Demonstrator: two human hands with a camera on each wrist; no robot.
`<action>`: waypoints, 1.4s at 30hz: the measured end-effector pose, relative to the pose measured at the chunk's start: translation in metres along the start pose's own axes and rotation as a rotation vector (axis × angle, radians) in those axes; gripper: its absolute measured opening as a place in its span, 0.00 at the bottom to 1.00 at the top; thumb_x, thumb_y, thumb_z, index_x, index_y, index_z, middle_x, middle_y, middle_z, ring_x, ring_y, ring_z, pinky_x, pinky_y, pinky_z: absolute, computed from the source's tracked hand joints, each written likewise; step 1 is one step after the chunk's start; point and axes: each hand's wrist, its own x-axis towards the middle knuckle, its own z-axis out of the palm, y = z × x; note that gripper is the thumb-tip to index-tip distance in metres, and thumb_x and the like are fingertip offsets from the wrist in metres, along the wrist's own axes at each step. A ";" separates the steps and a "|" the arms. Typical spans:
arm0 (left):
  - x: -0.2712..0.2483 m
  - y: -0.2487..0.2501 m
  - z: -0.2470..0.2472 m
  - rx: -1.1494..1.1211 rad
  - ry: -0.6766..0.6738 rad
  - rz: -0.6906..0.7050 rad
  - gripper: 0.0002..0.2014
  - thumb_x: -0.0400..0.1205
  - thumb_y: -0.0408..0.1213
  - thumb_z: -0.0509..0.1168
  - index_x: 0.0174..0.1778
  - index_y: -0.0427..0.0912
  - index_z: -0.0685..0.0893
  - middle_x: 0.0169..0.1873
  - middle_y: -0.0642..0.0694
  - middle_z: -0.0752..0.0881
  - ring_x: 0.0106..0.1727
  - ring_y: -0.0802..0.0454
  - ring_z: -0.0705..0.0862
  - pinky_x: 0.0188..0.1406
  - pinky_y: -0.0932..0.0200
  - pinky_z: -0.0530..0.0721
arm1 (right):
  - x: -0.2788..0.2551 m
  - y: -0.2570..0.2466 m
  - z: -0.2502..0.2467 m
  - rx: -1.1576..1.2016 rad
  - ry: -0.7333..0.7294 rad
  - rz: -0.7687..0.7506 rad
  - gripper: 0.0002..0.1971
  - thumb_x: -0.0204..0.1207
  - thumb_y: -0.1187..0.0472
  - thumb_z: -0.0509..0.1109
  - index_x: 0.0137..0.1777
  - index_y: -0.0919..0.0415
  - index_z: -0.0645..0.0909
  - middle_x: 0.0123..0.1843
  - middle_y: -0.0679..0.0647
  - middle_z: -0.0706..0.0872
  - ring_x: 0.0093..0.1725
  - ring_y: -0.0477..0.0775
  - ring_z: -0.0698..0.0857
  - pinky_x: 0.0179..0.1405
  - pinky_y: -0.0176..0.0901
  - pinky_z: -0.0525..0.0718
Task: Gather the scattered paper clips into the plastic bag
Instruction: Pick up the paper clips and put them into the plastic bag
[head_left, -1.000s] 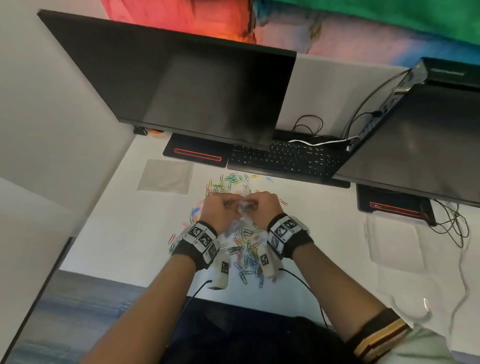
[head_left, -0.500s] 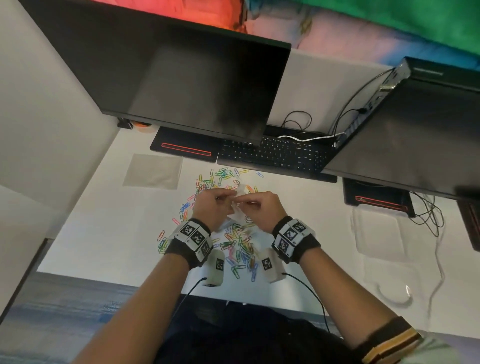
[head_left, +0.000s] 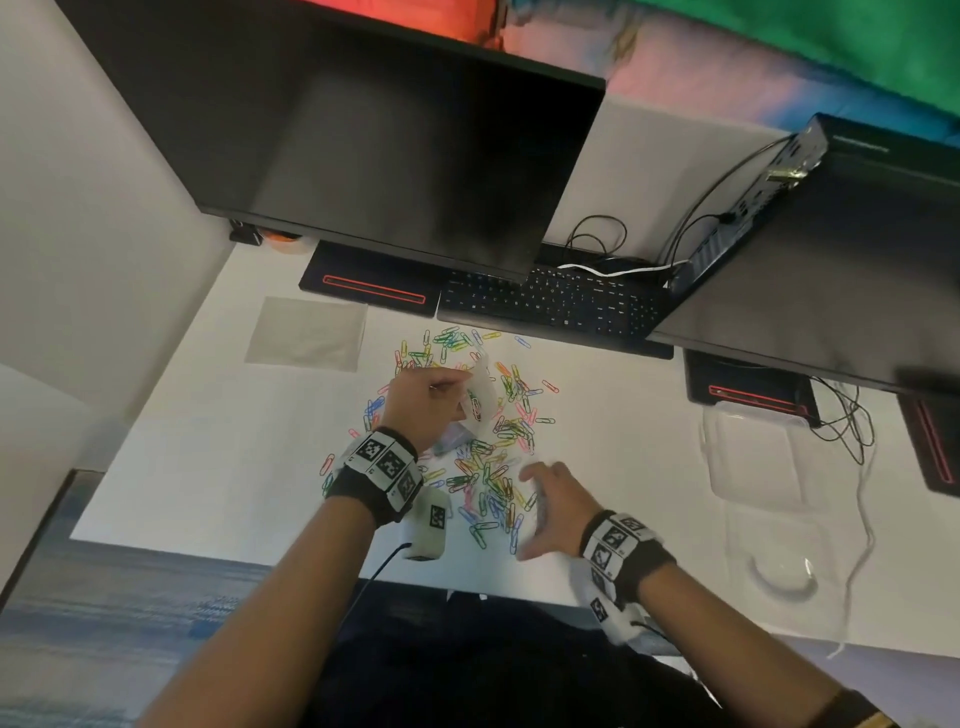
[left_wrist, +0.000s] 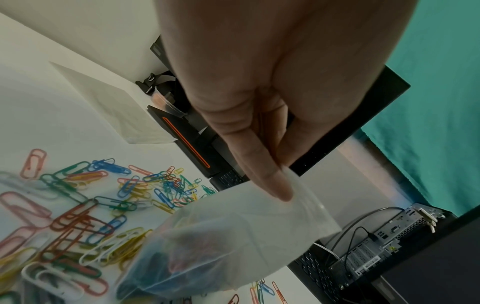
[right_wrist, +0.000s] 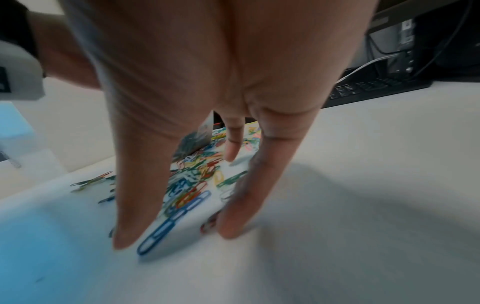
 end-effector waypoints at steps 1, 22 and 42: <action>0.000 0.000 0.000 0.006 -0.007 -0.001 0.11 0.83 0.29 0.65 0.58 0.39 0.90 0.51 0.43 0.91 0.40 0.53 0.91 0.38 0.64 0.91 | 0.002 -0.003 0.005 0.020 0.034 -0.028 0.48 0.48 0.45 0.87 0.68 0.44 0.66 0.58 0.49 0.67 0.47 0.50 0.79 0.45 0.41 0.82; 0.013 -0.008 0.005 0.016 -0.061 -0.018 0.11 0.82 0.28 0.66 0.57 0.40 0.90 0.54 0.44 0.90 0.47 0.49 0.92 0.45 0.54 0.93 | 0.039 -0.008 -0.043 1.171 0.217 0.117 0.13 0.68 0.72 0.79 0.53 0.74 0.87 0.49 0.66 0.91 0.48 0.57 0.91 0.48 0.37 0.88; 0.013 0.007 0.021 0.136 -0.064 0.070 0.10 0.83 0.30 0.67 0.50 0.47 0.92 0.41 0.46 0.93 0.36 0.54 0.92 0.42 0.55 0.93 | 0.057 -0.086 -0.083 0.317 0.432 -0.209 0.08 0.70 0.68 0.73 0.45 0.62 0.92 0.39 0.60 0.91 0.38 0.53 0.85 0.40 0.36 0.81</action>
